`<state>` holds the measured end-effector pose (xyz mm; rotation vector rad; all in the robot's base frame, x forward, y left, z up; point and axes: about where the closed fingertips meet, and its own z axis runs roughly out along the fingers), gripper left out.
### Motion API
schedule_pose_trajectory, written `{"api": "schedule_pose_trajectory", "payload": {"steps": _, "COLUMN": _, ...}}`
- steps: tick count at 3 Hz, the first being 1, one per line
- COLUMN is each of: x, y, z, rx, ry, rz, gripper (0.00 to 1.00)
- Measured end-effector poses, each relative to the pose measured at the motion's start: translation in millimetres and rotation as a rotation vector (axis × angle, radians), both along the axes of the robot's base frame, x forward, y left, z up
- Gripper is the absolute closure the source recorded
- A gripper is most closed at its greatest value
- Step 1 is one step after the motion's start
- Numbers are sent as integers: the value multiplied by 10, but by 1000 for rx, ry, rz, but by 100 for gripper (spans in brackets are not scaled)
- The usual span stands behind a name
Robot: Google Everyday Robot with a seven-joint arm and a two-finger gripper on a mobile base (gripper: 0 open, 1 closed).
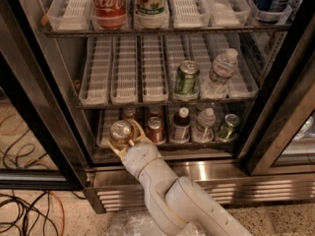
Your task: Pick orange can from bottom shelf of fridge
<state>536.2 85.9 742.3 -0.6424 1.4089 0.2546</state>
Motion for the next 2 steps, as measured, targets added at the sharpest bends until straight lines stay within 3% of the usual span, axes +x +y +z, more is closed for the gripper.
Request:
{"api": "schedule_pose_trajectory", "payload": {"steps": 1, "x": -252, "y": -131, "z": -79, "rx": -108, "ry": 10, "rz": 48, "gripper": 100}}
{"api": "schedule_pose_trajectory", "payload": {"steps": 2, "x": -325, "y": -82, "z": -130, "rx": -91, "ry": 62, "rz": 86, "gripper": 100}}
